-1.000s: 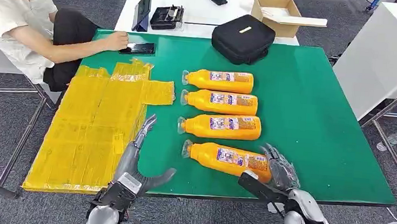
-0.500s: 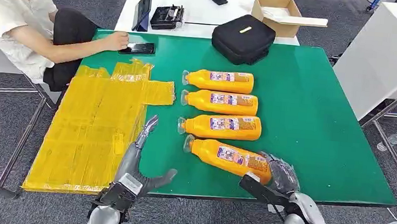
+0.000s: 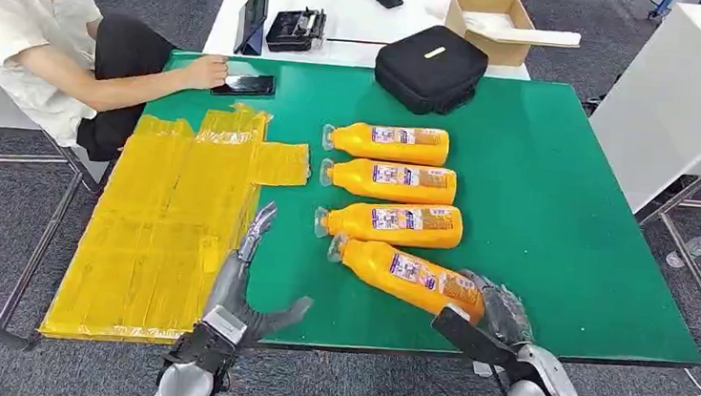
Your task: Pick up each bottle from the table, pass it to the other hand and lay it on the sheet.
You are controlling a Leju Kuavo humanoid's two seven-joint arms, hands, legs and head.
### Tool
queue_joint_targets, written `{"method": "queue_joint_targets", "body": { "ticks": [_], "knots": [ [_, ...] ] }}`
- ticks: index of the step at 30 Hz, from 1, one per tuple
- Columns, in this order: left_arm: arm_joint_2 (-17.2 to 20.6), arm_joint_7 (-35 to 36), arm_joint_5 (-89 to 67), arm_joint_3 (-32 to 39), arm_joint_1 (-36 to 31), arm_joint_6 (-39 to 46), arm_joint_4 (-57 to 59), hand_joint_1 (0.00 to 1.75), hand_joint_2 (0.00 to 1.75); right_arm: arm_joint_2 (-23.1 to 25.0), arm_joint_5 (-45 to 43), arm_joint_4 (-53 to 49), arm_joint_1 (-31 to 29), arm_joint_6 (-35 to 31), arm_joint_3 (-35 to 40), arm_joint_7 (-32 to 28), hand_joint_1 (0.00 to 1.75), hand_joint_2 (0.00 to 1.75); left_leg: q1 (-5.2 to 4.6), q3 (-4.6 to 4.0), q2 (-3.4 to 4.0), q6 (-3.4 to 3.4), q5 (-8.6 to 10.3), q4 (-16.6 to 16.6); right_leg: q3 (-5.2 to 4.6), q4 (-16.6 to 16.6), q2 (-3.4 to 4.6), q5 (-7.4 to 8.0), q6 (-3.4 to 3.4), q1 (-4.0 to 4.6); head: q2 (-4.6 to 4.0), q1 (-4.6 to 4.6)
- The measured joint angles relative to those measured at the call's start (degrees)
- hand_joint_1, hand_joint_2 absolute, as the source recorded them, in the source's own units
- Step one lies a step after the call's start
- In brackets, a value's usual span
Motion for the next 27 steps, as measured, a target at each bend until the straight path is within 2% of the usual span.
{"method": "queue_joint_targets", "body": {
  "ticks": [4,8,14,22,27],
  "knots": [
    [0.0,0.5,3.8,0.2,-0.3,-1.3,0.0,0.0,1.75,1.3,-1.5,-1.8,1.9,-0.4,-1.0,-0.8,1.75,1.75,0.0,-0.09,-0.01,0.0,0.0,0.0,-0.07,0.0,0.01,0.0,0.0,0.01,0.0,-0.02],
    [0.0,2.6,13.2,0.2,-0.3,-7.7,0.0,0.0,1.75,2.8,-6.3,-4.2,4.2,-0.3,-2.3,-4.5,1.75,1.75,0.0,-0.27,-0.06,0.0,0.01,0.0,-0.18,0.0,-0.02,-0.01,0.0,0.0,0.0,0.02],
    [0.0,3.5,20.0,0.3,-0.2,-11.8,0.0,0.0,1.75,5.1,-9.9,-7.3,6.9,0.2,-3.9,-7.2,1.75,1.75,-0.01,-0.45,-0.11,0.01,0.02,0.0,-0.28,0.0,-0.04,-0.01,0.01,-0.02,0.0,0.0],
    [0.0,4.9,22.6,0.4,-0.2,-13.5,0.0,0.0,1.75,8.3,-12.1,-9.0,7.2,1.3,-5.6,-9.1,1.75,1.75,-0.01,-0.52,-0.11,0.01,0.01,0.0,-0.36,0.0,-0.05,-0.01,0.01,-0.03,0.0,0.0],
    [0.0,7.6,28.5,0.4,-0.2,-18.0,1.0,0.0,1.75,11.5,-12.9,-10.2,6.8,1.7,-5.7,-11.7,1.75,1.75,0.0,-0.56,-0.11,0.0,0.02,0.0,-0.39,0.1,-0.05,-0.01,0.01,-0.02,0.0,0.0]
  ]
}}
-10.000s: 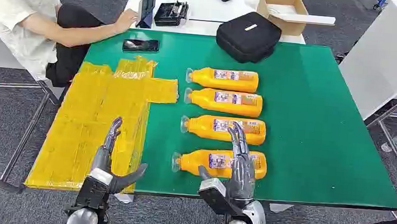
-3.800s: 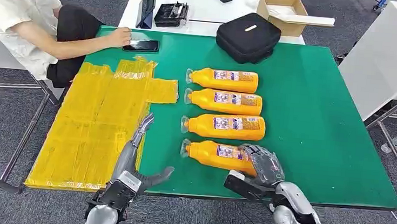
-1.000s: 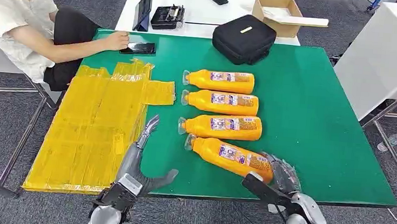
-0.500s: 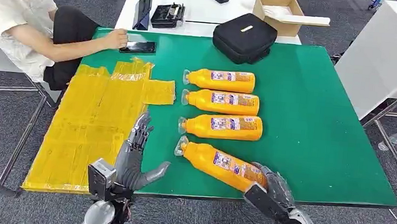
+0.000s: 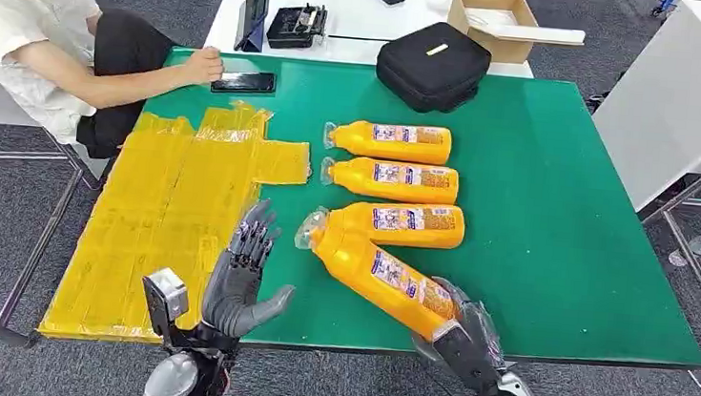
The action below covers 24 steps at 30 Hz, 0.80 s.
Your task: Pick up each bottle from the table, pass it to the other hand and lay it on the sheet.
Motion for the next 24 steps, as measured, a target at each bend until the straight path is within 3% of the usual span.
{"method": "queue_joint_targets", "body": {
  "ticks": [11,24],
  "knots": [
    [0.0,-0.2,6.2,1.8,0.6,-5.8,0.1,0.0,1.75,7.6,-0.2,-3.1,-1.7,-0.3,-0.9,-2.2,1.75,1.75,0.0,-0.04,-0.02,0.0,0.01,0.0,-0.04,0.0,-0.01,0.0,0.0,-0.01,0.0,0.0],
    [0.0,0.7,10.4,2.8,0.9,-7.2,0.6,0.0,1.75,11.2,-0.2,-5.6,-2.3,0.1,-0.2,-4.3,1.75,1.75,0.0,-0.08,-0.02,0.0,0.01,0.0,-0.09,0.0,-0.02,0.0,0.0,0.0,0.0,0.02]
  ]
}}
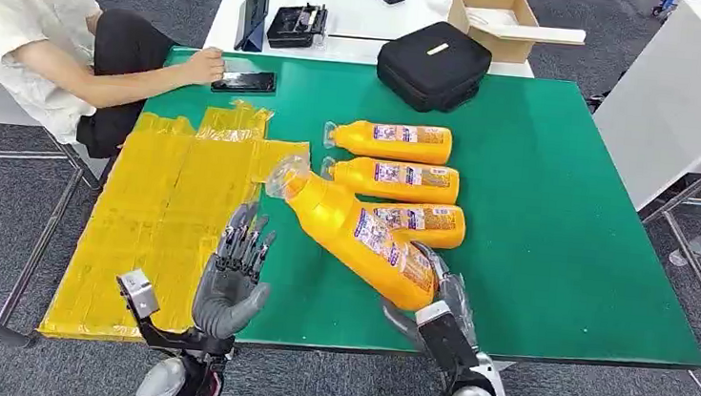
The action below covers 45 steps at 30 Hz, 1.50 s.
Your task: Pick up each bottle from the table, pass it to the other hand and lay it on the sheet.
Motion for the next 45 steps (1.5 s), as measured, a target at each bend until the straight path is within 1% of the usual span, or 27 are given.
{"method": "queue_joint_targets", "body": {
  "ticks": [7,15,16,18,19,22,23,24,27,34,35,36,37,38,39,40,41,42,45],
  "knots": [
    [0.0,1.8,5.4,-0.3,-0.4,-4.1,2.3,0.0,1.75,1.0,-0.2,0.5,-1.8,2.0,3.8,-0.9,1.75,1.75,0.0,0.0,0.01,0.0,0.01,0.0,-0.01,0.0,0.0,0.0,0.0,0.0,0.0,0.0],
    [0.0,1.6,5.4,-1.9,-1.4,-5.5,5.2,0.0,1.75,0.7,-0.8,5.8,-4.5,3.1,10.7,-1.9,1.75,1.75,0.0,-0.01,0.0,0.0,0.01,0.0,-0.04,0.0,0.0,0.0,0.0,0.0,0.0,0.0],
    [0.0,1.4,5.5,-2.1,-1.5,-5.6,5.4,0.0,1.75,0.6,-1.1,6.3,-4.9,3.2,11.3,-1.9,1.68,1.75,0.0,-0.01,0.01,-0.01,0.01,0.0,-0.06,0.0,0.0,0.0,0.0,0.0,0.0,0.0],
    [0.0,1.1,5.6,-2.6,-1.8,-5.9,5.9,0.0,1.75,0.2,-1.4,7.5,-5.6,3.8,12.5,-1.9,1.66,1.75,0.0,-0.02,0.02,-0.01,0.01,0.0,-0.06,0.0,0.01,0.0,0.0,0.0,0.0,0.0],
    [0.0,1.0,6.0,-2.8,-1.9,-6.3,6.1,0.0,1.75,0.0,-1.4,8.2,-5.9,3.9,13.1,-1.9,1.69,1.75,0.0,-0.02,0.02,-0.01,0.01,0.0,-0.07,0.0,0.01,0.0,0.0,0.0,0.0,0.0],
    [0.0,0.4,7.6,-2.8,-2.1,-7.7,6.6,0.0,1.75,-0.5,-2.3,10.3,-6.6,4.0,15.0,-1.9,1.68,1.75,0.0,-0.03,0.01,-0.01,0.01,0.0,-0.07,0.0,0.0,0.0,0.0,0.0,0.0,0.0],
    [0.0,0.0,7.7,-2.8,-2.1,-7.8,6.8,0.0,1.75,-0.7,-2.6,10.9,-6.9,4.0,15.4,-1.9,1.69,1.75,0.0,-0.03,0.02,-0.01,0.01,0.0,-0.08,0.0,0.0,0.0,0.0,0.0,0.0,-0.02],
    [0.0,-0.7,7.0,-2.9,-2.1,-7.6,6.8,0.0,1.75,-0.8,-3.0,11.4,-7.0,3.9,15.7,-1.9,1.75,1.75,0.0,-0.03,0.02,-0.01,0.01,0.0,-0.08,0.0,0.01,0.0,0.0,0.0,0.0,0.0],
    [0.0,-2.4,4.6,-3.1,-2.2,-6.5,6.8,0.0,1.75,-1.1,-3.5,12.3,-7.4,3.7,16.5,-1.3,1.75,1.75,0.0,-0.04,0.02,-0.01,0.01,0.0,-0.08,0.0,0.01,0.0,0.0,0.0,0.0,-0.02],
    [0.0,-2.7,4.8,-3.1,-2.2,-6.3,6.6,0.0,1.75,-1.7,-3.5,13.7,-8.4,3.9,17.9,-0.3,1.75,1.75,0.0,-0.04,0.02,-0.01,0.02,0.0,-0.1,0.0,0.01,0.0,0.0,0.0,0.0,0.0],
    [0.0,-2.7,4.9,-3.1,-2.2,-6.3,6.6,1.31,1.75,-1.7,-3.5,14.0,-8.6,4.0,18.1,-0.3,1.75,1.75,0.0,-0.04,0.03,-0.01,0.02,0.0,-0.1,0.0,0.01,0.0,0.0,0.0,0.0,0.0],
    [0.0,-2.8,5.0,-3.1,-2.2,-6.3,6.6,1.75,1.75,-1.7,-3.6,14.3,-8.9,4.0,18.3,-0.3,1.71,1.75,0.0,-0.04,0.04,-0.01,0.02,0.0,-0.11,0.0,0.01,0.0,0.0,0.0,0.0,0.0],
    [0.0,-3.0,5.4,-3.0,-2.2,-6.3,6.6,1.75,1.75,-1.8,-3.7,14.7,-9.1,4.0,18.5,-0.3,1.57,1.75,0.0,-0.04,0.04,-0.01,0.02,0.0,-0.11,0.0,0.01,0.0,0.0,0.0,0.0,0.0],
    [0.0,-3.0,5.6,-3.0,-2.2,-6.3,6.6,1.75,1.75,-1.9,-3.9,15.0,-9.3,4.0,18.7,-0.3,1.47,1.75,0.0,-0.04,0.04,-0.01,0.02,0.0,-0.11,0.0,0.01,0.0,0.0,0.0,0.0,0.0],
    [0.0,-3.1,5.6,-2.9,-2.3,-6.1,6.6,1.75,1.75,-1.9,-4.0,15.4,-9.5,4.0,18.9,-0.3,0.99,1.75,0.0,-0.04,0.03,-0.01,0.03,0.0,-0.12,0.0,0.01,0.0,0.0,0.0,0.0,0.0],
    [0.0,-3.2,5.6,-2.8,-2.4,-5.8,6.6,1.75,1.75,-1.9,-4.2,15.6,-9.7,4.0,19.1,-0.3,0.45,1.75,0.0,-0.04,0.03,-0.01,0.03,0.0,-0.12,0.0,0.01,0.0,0.0,0.0,0.0,0.0],
    [0.0,-3.3,5.5,-2.7,-2.5,-5.4,6.6,1.75,1.75,-1.9,-4.3,15.9,-9.9,4.0,19.3,-0.3,0.26,1.75,0.0,-0.04,0.03,-0.01,0.03,0.0,-0.12,0.0,0.01,0.0,0.0,0.0,0.0,0.0],
    [0.0,-3.4,5.3,-2.7,-2.5,-4.9,6.6,1.75,1.75,-1.9,-4.5,16.0,-9.9,4.0,19.3,-0.2,0.3,1.75,0.0,-0.04,0.04,-0.01,0.03,0.0,-0.12,0.0,0.01,0.0,0.0,0.0,0.0,-0.02],
    [0.0,-3.8,3.6,-2.7,-2.5,-3.1,6.3,1.75,1.75,-2.1,-4.5,16.3,-9.7,3.8,19.5,0.3,0.3,1.75,0.0,-0.05,0.03,-0.01,0.03,0.0,-0.14,0.0,0.01,0.0,0.0,-0.01,0.0,-0.02]
  ]
}}
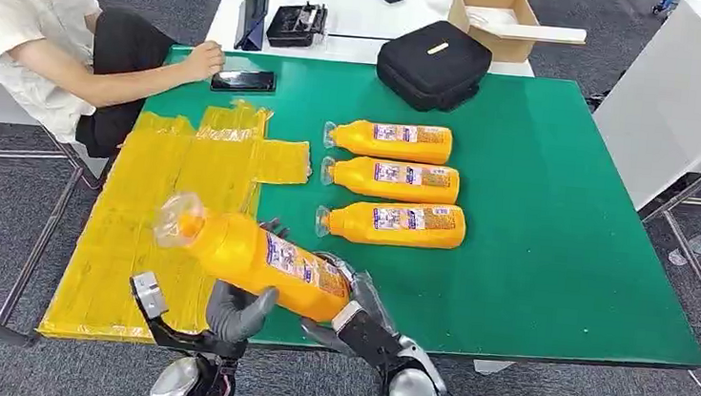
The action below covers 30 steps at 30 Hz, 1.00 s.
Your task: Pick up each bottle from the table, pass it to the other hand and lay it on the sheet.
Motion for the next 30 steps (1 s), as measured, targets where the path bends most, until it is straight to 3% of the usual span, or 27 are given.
{"method": "queue_joint_targets", "body": {
  "ticks": [1,3,18,21,25,30],
  "knots": [
    [0.0,0.0,-0.6,0.0,0.0,0.4,-0.2,1.75,1.75,0.0,0.0,0.1,0.1,-0.1,0.0,0.1,0.3,1.75,0.0,-0.01,0.0,0.0,0.0,0.0,0.0,0.0,0.0,0.0,0.0,0.0,0.0,0.02],
    [0.0,-0.2,-1.5,0.0,-0.1,0.7,-0.9,1.75,1.75,-0.1,0.1,0.5,0.5,-0.2,0.0,0.4,0.0,1.75,0.0,-0.02,0.0,0.0,0.0,0.0,-0.01,0.0,0.0,0.0,0.0,0.0,0.0,0.02],
    [0.0,-2.6,-12.0,0.0,-0.5,7.1,-4.2,1.75,1.75,-0.5,0.4,3.3,1.3,-1.9,-0.4,1.4,0.0,1.75,0.0,-0.03,-0.01,0.0,0.0,0.0,0.0,0.0,0.0,0.0,0.0,0.0,0.0,0.02],
    [0.0,-3.1,-20.9,0.1,-0.5,13.2,-5.5,1.75,1.75,-0.5,1.6,3.6,1.6,-3.8,-0.8,2.0,0.0,1.75,0.0,-0.04,-0.01,0.0,0.0,0.0,0.0,0.0,0.0,0.0,0.0,0.0,0.0,0.02],
    [0.2,-3.2,-41.4,0.9,-0.1,28.3,-8.7,1.75,1.75,-0.5,4.4,3.5,3.1,-7.5,-2.4,2.4,0.0,1.75,0.0,-0.08,-0.02,0.0,0.0,0.0,-0.01,0.0,-0.01,0.0,0.0,0.0,0.0,0.04],
    [0.3,4.4,-66.8,3.3,-0.9,41.6,-11.3,1.75,1.75,-0.1,6.5,2.6,3.6,-9.1,-5.7,2.1,0.0,1.75,0.0,-0.09,-0.02,0.01,0.02,0.0,-0.01,0.0,-0.01,0.0,0.0,0.0,0.0,0.04]
  ]
}}
